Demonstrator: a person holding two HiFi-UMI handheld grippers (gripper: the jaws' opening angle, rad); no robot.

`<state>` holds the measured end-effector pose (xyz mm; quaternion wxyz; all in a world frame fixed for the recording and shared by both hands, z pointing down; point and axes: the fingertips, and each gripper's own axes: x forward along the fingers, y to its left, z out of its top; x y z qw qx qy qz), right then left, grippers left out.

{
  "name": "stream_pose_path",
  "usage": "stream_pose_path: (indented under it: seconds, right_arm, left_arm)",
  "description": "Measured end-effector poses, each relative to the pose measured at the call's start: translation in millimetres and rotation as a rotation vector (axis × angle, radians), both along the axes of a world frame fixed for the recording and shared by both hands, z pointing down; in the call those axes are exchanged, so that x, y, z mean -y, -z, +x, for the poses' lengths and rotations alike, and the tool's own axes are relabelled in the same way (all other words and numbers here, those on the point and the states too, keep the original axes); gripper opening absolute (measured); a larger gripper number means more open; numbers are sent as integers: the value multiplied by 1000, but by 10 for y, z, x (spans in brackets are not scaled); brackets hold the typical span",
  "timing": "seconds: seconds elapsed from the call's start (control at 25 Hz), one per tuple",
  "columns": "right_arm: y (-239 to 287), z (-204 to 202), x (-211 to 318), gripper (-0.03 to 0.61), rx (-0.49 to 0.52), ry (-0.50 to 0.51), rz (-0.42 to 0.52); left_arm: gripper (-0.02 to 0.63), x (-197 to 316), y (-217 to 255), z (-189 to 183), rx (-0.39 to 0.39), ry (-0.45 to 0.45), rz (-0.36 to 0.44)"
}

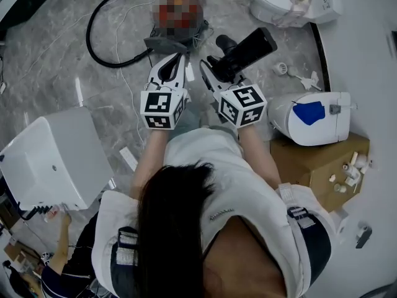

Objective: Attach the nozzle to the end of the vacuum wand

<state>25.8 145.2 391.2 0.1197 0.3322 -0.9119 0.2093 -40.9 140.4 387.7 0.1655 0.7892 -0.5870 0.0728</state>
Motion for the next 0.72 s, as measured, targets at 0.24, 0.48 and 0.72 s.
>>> stream_pose_path:
  seconds: [0.24,0.48,0.72]
  right_arm:
    - [-27,-162,180,92,-8,-16,-10]
    - [-7,-339,399,92,-8,-44,-7]
    - [-30,-452,512,92,-12,-61,-13]
  left_arm:
    - [5,203,-17,-158,-2,-18,0]
    - [5,409,-8,-351,-4,-38,4]
    - [5,556,-44,-444,-11,-58,3]
